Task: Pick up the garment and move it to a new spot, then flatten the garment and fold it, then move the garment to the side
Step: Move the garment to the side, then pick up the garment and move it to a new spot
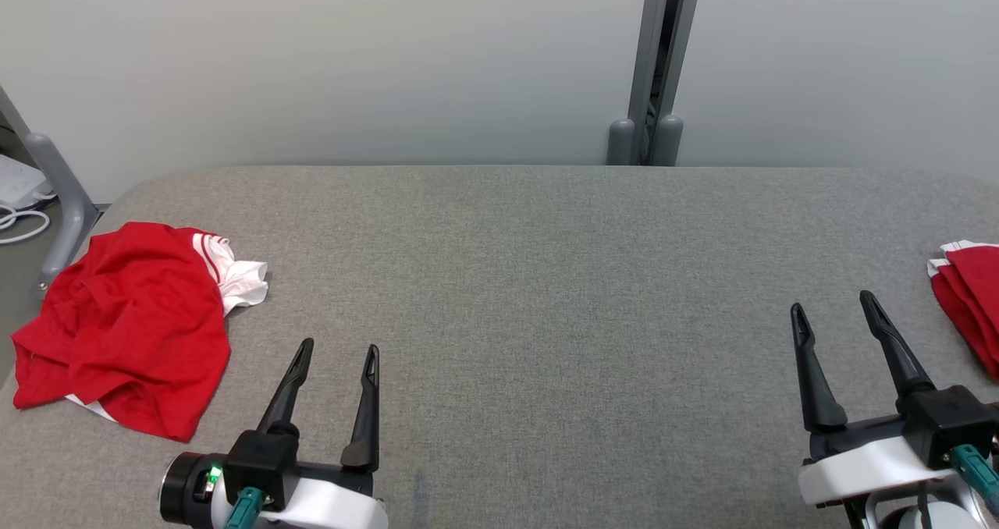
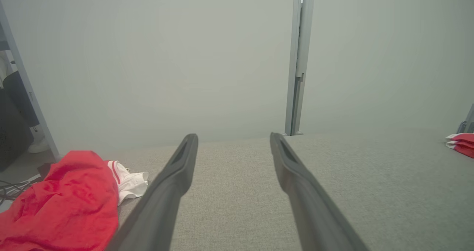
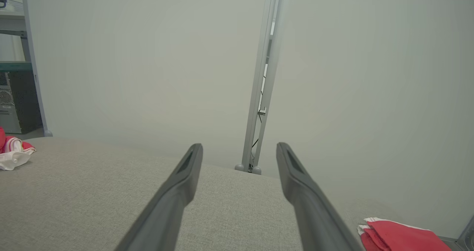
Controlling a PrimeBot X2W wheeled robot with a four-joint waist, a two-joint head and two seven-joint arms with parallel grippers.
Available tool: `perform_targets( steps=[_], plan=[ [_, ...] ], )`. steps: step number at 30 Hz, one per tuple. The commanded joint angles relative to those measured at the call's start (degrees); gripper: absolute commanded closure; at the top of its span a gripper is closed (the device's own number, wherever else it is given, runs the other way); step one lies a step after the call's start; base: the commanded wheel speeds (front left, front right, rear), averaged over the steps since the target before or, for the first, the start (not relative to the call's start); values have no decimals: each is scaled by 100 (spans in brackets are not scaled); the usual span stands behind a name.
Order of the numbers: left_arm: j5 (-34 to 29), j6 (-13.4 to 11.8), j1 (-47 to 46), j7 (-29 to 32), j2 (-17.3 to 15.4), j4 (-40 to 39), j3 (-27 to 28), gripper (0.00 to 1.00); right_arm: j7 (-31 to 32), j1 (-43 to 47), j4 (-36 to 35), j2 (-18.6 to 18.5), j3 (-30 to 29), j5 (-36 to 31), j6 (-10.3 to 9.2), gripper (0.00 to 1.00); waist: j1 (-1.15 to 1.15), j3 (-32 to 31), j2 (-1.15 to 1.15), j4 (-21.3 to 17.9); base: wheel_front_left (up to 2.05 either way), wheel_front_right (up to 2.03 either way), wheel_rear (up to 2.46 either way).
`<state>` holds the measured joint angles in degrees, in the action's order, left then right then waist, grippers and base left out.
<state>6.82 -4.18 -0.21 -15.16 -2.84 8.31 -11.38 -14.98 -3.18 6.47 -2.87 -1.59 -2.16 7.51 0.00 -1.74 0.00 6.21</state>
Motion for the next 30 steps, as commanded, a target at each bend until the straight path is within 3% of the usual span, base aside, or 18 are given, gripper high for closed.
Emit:
perform_targets(
  steps=[1, 14, 30],
  plan=[
    [33, -31, 1, 1, -16, -15, -4, 0, -27, 51, -5, -10, -21, 45, -4, 0, 0, 3, 0, -1, 0, 0, 0],
    [8, 27, 30, 1, -16, 30, -99, 0, -27, 19, 298, -13, -65, 645, -4, 0, 0, 20, 0, -33, 0, 0, 0],
    [11, 24, 4, 1, -16, 57, -122, 0, -27, -33, 378, -12, -61, 774, -4, 0, 0, 7, 0, -41, 0, 0, 0]
  ],
)
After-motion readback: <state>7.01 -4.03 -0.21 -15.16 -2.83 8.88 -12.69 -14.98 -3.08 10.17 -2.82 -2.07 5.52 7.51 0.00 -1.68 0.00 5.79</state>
